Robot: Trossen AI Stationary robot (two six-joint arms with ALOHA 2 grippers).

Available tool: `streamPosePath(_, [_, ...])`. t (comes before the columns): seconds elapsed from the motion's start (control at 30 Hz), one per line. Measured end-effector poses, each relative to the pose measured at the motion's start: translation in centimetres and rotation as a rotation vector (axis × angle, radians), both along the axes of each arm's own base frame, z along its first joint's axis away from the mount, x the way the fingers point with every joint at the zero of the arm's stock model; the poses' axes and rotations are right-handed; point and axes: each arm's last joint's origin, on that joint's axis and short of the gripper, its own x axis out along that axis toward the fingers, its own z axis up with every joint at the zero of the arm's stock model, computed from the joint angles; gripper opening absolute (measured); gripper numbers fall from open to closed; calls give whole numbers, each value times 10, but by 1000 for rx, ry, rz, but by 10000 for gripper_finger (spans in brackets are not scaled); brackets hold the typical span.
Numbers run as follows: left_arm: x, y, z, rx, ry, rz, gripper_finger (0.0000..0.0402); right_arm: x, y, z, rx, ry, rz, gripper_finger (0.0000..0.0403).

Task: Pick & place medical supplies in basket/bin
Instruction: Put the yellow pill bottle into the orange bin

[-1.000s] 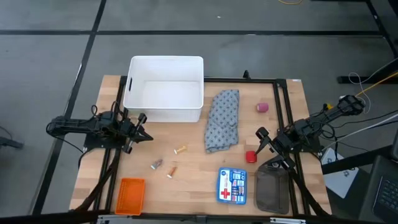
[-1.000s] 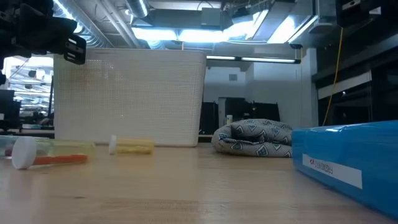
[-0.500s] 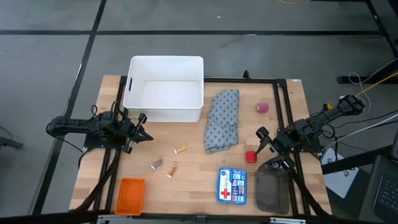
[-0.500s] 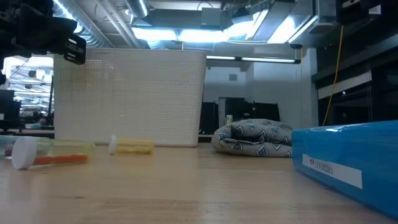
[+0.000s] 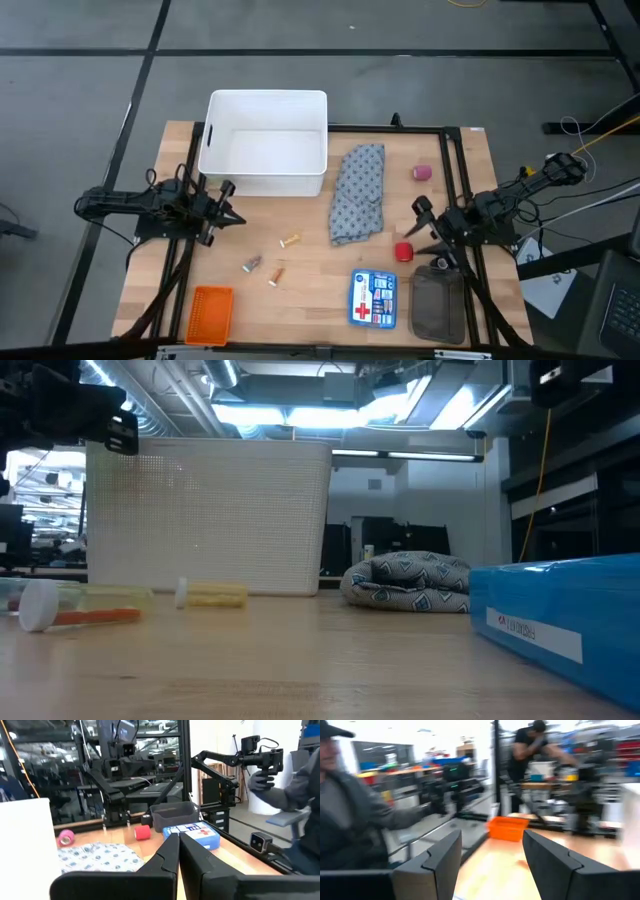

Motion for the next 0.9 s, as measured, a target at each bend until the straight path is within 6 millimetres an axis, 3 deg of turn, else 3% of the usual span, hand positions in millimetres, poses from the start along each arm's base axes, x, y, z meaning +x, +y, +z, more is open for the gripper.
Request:
streamPosePath(0.2, [-1,0,7,34,-84,10,6,3,-8,1,29,-2,-291,212])
streamPosePath(0.4, [-3,0,14,-122,-117,-18,6,8,-13,-1,35,14,-479,212])
streamPosePath(0.57, [-4,1,19,-154,-156,-9,7,12,-15,-2,28,22,-514,212])
streamPosePath(0.73, [-4,5,22,-108,-191,162,8,15,-16,-3,42,23,-524,212])
streamPosePath(0.9, [-5,7,26,-158,-219,218,9,17,-15,-5,33,38,-522,212])
